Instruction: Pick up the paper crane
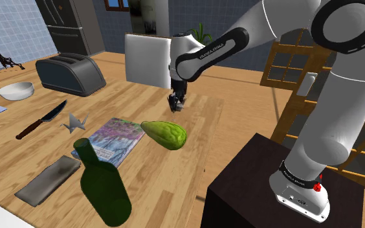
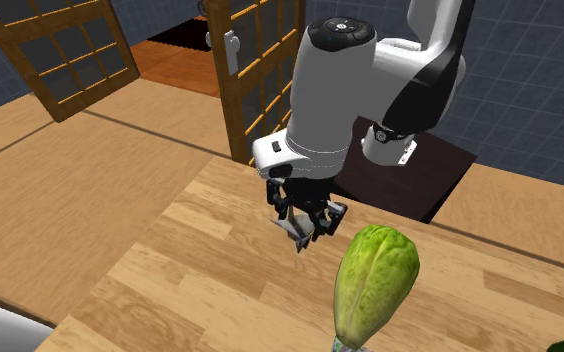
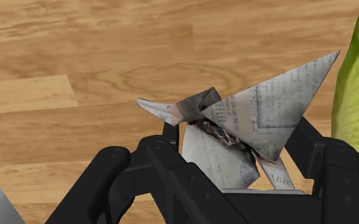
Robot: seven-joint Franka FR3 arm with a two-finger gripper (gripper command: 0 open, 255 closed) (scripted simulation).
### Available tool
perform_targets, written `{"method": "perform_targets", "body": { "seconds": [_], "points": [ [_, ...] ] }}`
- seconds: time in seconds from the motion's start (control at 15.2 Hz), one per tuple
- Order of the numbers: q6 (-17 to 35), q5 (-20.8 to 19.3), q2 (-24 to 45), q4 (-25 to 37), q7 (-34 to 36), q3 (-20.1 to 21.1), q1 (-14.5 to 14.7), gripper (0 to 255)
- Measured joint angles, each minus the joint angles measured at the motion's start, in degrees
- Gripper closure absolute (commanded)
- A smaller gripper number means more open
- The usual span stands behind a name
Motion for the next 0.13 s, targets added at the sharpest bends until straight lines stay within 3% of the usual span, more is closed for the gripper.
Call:
{"method": "perform_targets", "body": {
  "seconds": [0.13],
  "points": [
    [-1.1,0.2,-0.7,0.4,-0.2,0.0,-0.1,255]
  ]
}}
